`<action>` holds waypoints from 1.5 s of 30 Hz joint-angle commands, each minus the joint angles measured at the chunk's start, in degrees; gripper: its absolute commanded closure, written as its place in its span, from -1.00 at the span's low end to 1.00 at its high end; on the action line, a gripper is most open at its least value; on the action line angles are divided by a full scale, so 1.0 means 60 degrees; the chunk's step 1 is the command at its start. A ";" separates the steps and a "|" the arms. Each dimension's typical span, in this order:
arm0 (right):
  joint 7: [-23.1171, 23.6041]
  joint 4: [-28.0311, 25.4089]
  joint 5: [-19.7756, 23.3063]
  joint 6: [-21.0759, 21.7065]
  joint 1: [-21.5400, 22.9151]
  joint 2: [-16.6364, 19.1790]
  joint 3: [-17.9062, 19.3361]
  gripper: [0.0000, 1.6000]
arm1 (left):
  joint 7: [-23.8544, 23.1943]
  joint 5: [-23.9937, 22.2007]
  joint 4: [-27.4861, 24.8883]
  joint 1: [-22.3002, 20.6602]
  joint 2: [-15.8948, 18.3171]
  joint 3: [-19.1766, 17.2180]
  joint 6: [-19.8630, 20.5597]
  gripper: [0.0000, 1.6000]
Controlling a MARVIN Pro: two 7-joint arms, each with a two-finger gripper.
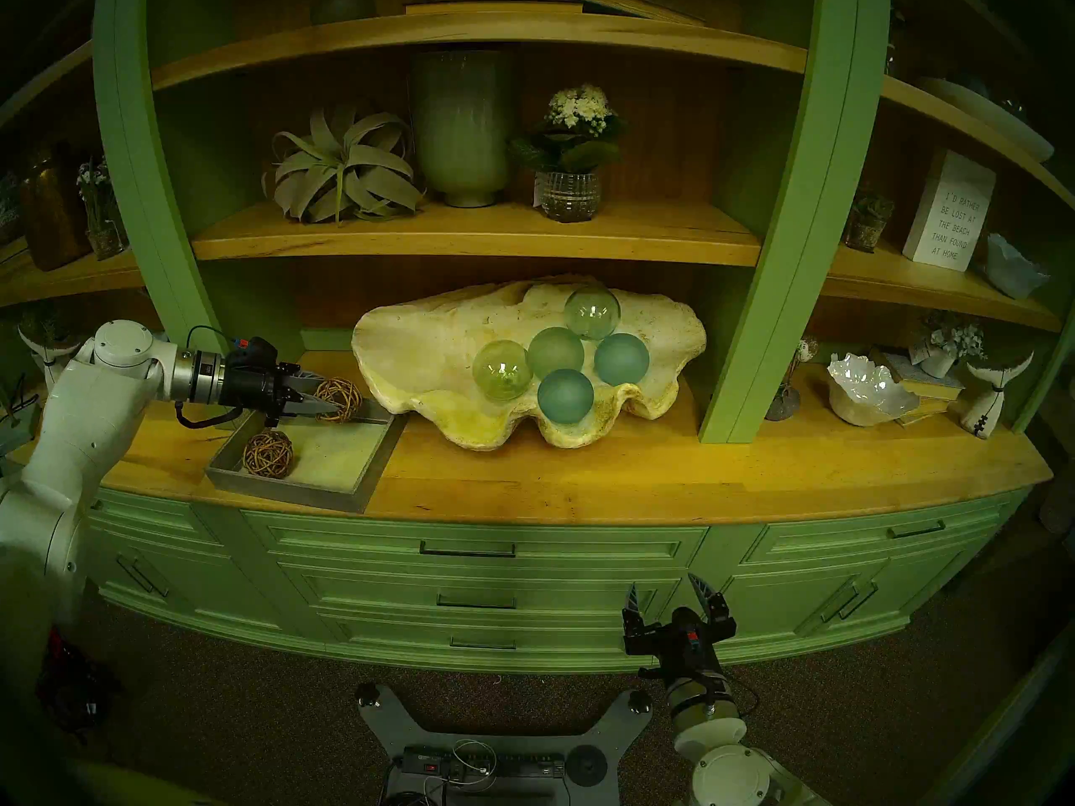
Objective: Put wooden balls into bowl
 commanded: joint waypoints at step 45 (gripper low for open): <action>-0.0008 -0.0298 -0.0009 -0.0044 0.0026 0.0013 0.0033 -1.00 | 0.3292 -0.0807 -0.5210 0.2000 -0.1236 -0.1277 0.2748 1.00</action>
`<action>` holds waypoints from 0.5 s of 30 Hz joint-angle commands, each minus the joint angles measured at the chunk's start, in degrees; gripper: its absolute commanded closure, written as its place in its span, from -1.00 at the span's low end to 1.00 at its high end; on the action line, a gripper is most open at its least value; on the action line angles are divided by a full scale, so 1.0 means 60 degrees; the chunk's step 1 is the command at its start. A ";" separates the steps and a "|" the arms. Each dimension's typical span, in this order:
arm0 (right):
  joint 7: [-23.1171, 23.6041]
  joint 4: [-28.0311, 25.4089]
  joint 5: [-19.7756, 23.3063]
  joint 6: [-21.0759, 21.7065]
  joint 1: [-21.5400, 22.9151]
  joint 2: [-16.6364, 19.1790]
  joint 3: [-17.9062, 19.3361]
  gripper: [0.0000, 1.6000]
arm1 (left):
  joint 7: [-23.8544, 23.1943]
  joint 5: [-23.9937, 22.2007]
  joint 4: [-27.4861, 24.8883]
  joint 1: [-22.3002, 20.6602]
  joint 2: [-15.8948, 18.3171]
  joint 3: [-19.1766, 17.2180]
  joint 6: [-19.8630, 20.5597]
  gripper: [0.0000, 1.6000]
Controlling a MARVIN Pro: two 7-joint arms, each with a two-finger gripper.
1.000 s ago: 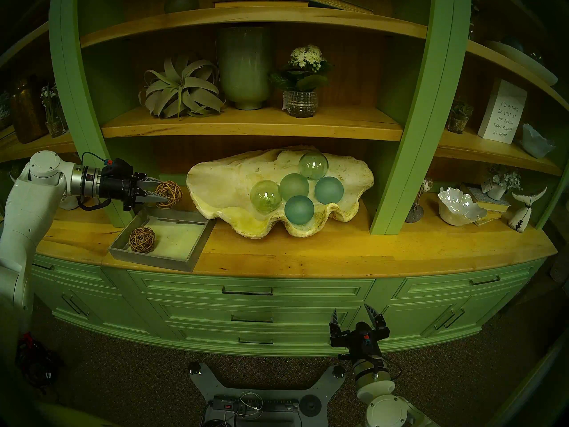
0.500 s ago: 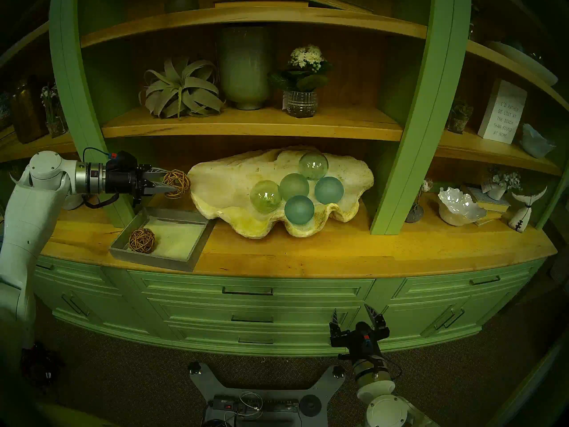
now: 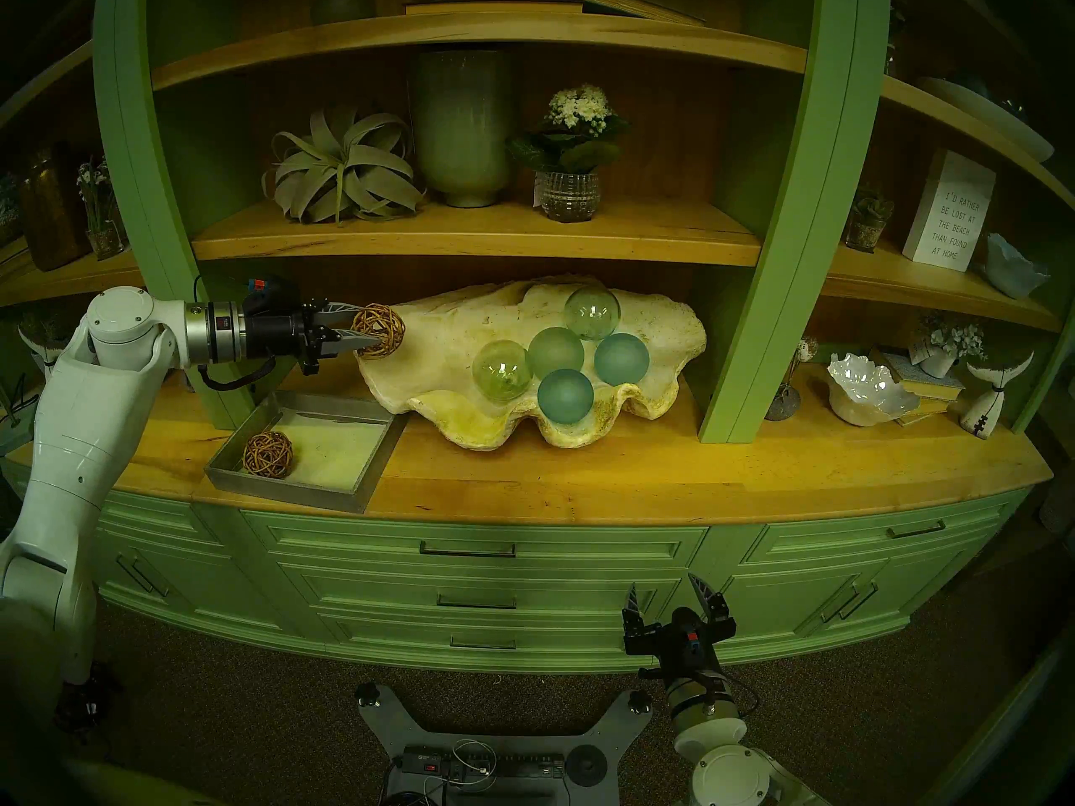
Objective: Put wooden balls into bowl
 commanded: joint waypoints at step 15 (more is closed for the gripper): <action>-0.0008 -0.0268 -0.0010 -0.0054 0.0039 0.0007 0.0028 -1.00 | 0.0535 0.0622 0.1048 -0.1229 -0.1028 0.0954 0.0034 0.50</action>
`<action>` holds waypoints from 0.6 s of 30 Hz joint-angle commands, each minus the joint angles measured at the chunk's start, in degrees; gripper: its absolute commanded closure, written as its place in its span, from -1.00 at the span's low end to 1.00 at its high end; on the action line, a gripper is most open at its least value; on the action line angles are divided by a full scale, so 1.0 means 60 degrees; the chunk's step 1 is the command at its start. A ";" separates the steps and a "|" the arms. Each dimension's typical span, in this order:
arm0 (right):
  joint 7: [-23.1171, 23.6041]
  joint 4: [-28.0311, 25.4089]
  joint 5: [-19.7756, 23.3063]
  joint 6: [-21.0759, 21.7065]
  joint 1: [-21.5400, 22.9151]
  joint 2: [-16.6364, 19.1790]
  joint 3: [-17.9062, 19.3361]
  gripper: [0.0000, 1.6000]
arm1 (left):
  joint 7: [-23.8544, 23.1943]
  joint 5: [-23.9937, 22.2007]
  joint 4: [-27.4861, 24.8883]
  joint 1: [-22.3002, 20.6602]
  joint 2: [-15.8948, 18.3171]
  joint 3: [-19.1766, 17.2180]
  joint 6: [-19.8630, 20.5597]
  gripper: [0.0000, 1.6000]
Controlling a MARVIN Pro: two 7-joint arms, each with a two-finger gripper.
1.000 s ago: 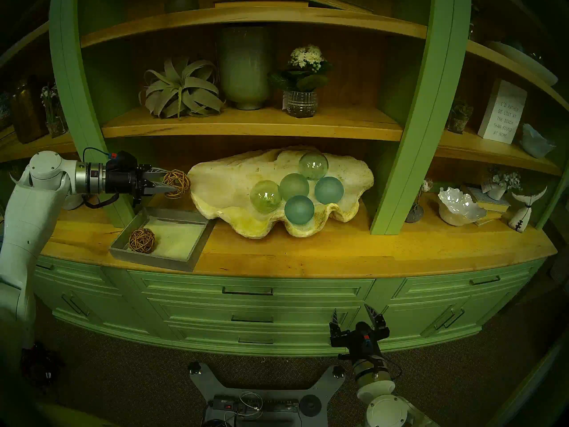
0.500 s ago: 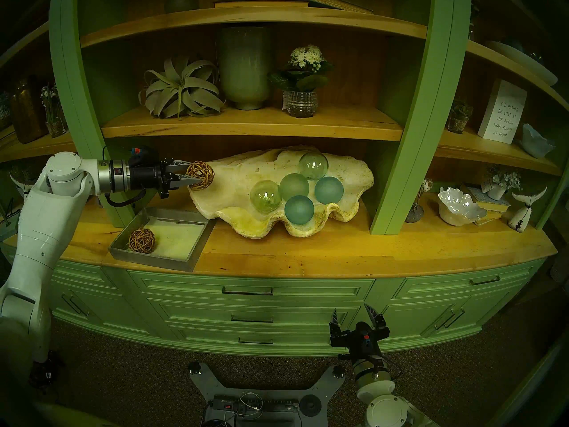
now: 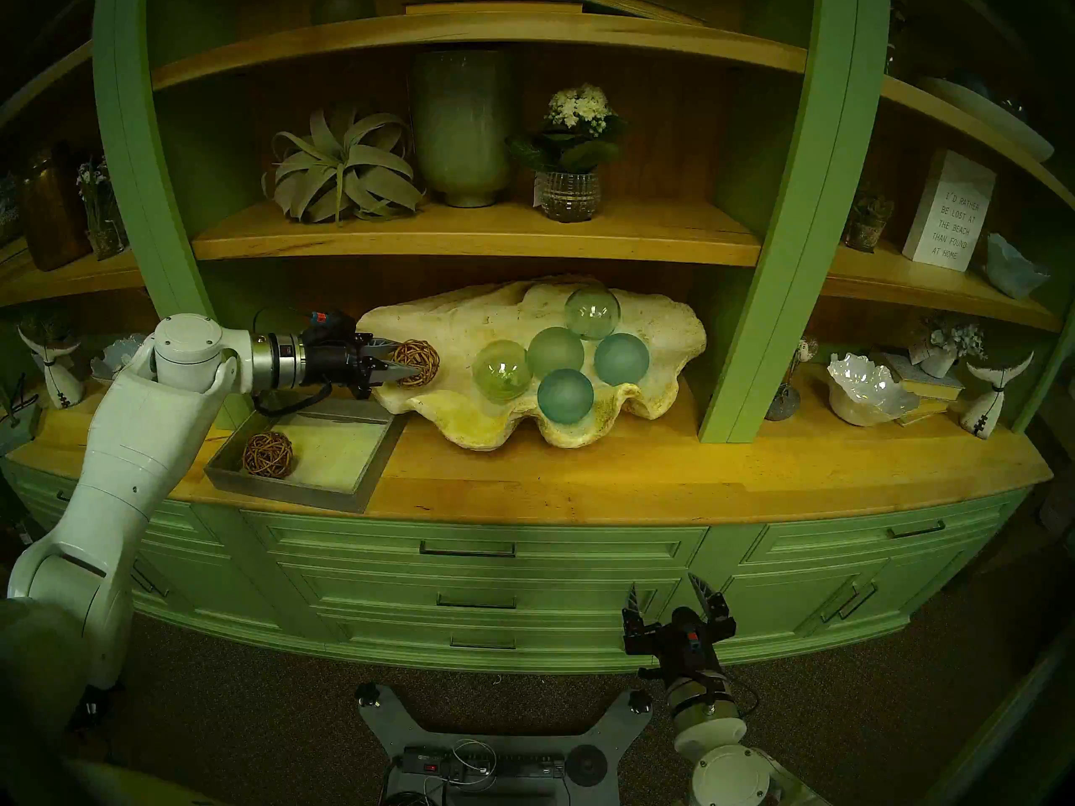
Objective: Put wooden balls into bowl
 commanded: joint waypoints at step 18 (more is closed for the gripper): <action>-0.0008 -0.0279 -0.0008 -0.0047 0.0031 0.0010 0.0030 -1.00 | -0.0421 0.0067 -0.0271 -0.0805 0.0164 -0.0161 -0.0349 -1.00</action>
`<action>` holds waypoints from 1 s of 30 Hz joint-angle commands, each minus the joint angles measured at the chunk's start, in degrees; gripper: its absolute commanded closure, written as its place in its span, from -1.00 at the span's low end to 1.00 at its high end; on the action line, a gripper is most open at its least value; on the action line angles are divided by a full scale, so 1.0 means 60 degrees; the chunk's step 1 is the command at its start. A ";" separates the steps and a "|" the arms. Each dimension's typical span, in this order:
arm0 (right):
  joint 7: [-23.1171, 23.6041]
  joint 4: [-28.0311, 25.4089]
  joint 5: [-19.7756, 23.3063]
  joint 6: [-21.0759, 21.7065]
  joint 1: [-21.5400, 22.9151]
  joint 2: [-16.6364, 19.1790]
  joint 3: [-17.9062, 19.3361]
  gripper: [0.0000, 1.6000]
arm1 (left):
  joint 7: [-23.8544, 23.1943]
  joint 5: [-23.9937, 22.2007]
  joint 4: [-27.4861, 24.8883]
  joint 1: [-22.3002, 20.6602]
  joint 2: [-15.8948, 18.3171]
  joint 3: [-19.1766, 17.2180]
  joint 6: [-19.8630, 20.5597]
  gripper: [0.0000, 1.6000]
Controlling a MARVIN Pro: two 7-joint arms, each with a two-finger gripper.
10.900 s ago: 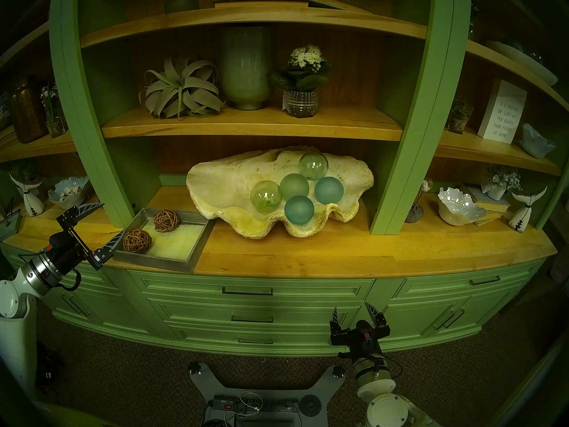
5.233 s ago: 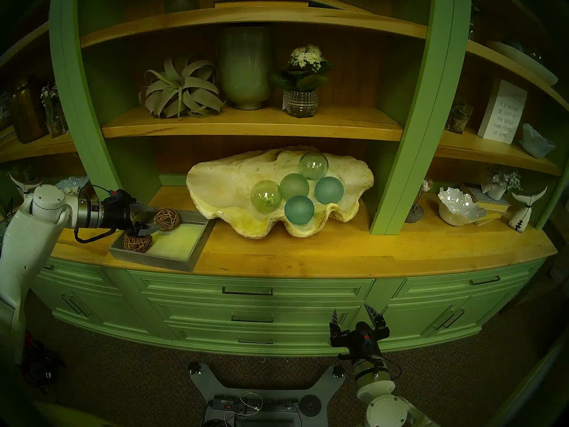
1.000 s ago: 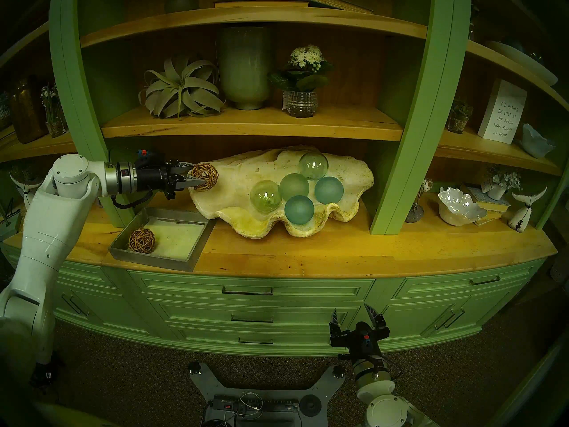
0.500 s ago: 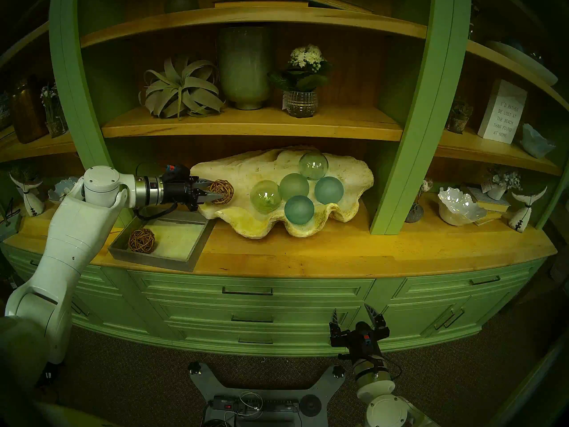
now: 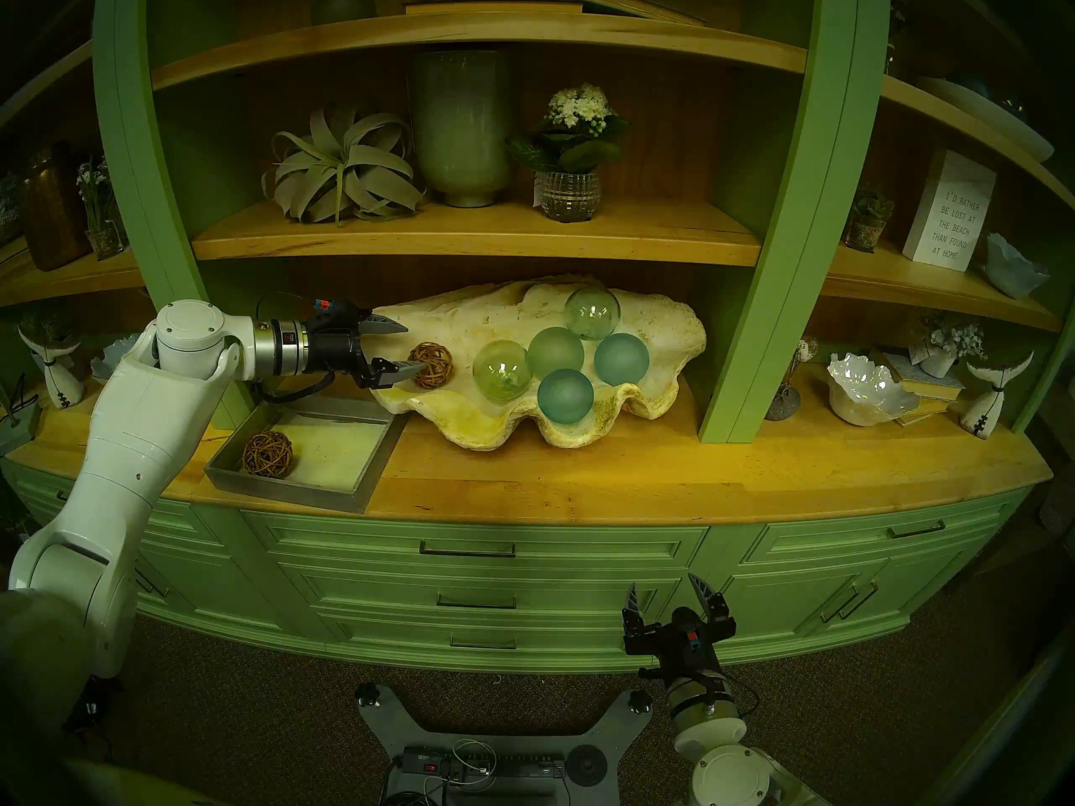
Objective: Put wooden balls into bowl
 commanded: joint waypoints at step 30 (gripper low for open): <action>-0.0005 -0.0220 -0.0015 -0.0065 0.0066 -0.0004 0.0019 -1.00 | -0.1745 -0.0446 -0.2423 0.3120 0.3175 -0.3985 0.0209 -1.00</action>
